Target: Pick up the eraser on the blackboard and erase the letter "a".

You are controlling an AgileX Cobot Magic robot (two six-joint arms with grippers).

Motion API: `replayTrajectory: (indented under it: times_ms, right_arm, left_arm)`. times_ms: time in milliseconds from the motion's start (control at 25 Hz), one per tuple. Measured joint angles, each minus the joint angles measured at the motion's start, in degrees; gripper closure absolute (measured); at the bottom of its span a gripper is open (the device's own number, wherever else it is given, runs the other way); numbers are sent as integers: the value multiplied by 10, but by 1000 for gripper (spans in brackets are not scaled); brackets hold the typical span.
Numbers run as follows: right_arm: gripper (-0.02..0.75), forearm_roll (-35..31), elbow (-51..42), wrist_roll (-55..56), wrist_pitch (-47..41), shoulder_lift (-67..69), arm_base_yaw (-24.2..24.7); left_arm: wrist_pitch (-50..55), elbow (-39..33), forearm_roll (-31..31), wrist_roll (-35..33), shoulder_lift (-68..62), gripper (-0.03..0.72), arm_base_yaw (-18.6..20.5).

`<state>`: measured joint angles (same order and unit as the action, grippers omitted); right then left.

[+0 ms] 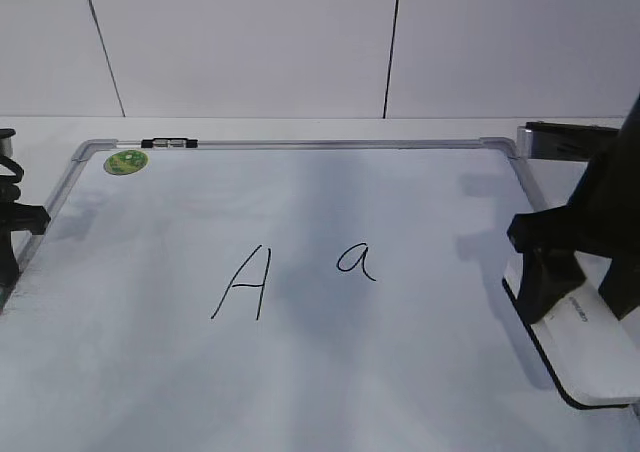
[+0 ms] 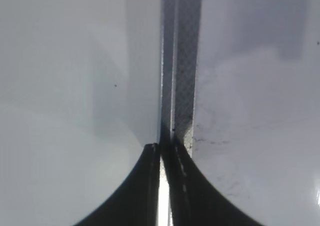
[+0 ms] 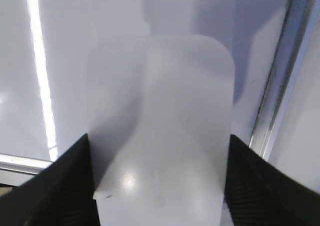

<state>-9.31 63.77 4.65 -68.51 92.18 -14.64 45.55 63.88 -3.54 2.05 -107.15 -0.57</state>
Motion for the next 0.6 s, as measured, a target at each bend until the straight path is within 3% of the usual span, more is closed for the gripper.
replayTrajectory:
  times_ms: [280, 600]
  right_arm:
    - [178, 8, 116, -3, -8, 94, -27]
    - [178, 75, 263, 19, -11, 182, -90]
  left_arm:
    - [0, 0, 0, -1, 0, 674, 0]
    - [0, 0, 0, -1, 0, 674, 0]
